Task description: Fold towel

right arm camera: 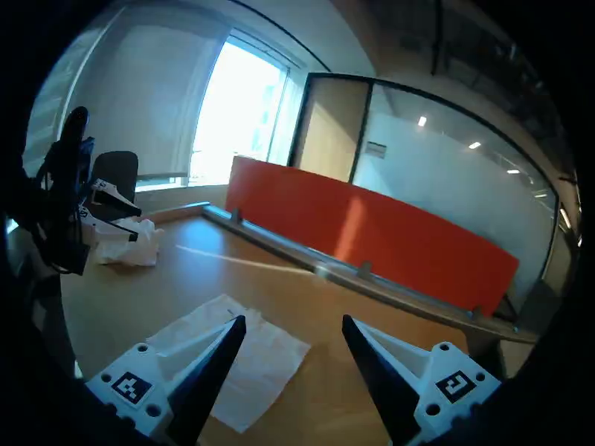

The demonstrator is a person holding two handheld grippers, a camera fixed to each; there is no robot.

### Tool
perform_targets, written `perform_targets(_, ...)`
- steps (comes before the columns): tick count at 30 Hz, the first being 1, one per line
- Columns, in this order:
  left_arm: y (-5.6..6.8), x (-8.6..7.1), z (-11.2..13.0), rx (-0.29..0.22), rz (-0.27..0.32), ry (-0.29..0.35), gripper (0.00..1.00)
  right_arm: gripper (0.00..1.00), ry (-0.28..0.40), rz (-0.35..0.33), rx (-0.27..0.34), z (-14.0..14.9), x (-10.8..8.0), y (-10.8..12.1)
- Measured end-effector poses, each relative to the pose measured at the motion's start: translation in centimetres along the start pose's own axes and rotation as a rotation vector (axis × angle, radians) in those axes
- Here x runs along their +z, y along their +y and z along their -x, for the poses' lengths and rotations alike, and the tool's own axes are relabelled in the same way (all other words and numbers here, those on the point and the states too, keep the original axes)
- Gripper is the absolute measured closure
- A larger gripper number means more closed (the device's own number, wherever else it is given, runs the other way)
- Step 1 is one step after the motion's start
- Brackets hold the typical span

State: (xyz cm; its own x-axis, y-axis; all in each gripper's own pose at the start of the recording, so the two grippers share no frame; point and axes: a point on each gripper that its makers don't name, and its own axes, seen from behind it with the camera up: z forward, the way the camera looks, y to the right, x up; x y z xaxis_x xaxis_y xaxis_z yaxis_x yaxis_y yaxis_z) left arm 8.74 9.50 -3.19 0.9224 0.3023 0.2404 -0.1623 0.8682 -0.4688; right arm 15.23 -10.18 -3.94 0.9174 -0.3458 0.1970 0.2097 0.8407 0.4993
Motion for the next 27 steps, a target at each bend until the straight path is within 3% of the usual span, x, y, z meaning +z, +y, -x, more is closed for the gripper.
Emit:
perform_targets(15, 4.1, 2.8, 8.1, -0.017, 0.074, -0.119, 0.03, 0.0, -0.114, -0.022, 0.024, 7.4, 1.6, -1.8)
perform_targets(27, 6.0, 4.6, 15.1, 0.011, 0.125, -0.253, 0.03, 0.0, -0.224, -0.073, 0.03, 14.5, 3.2, -4.4)
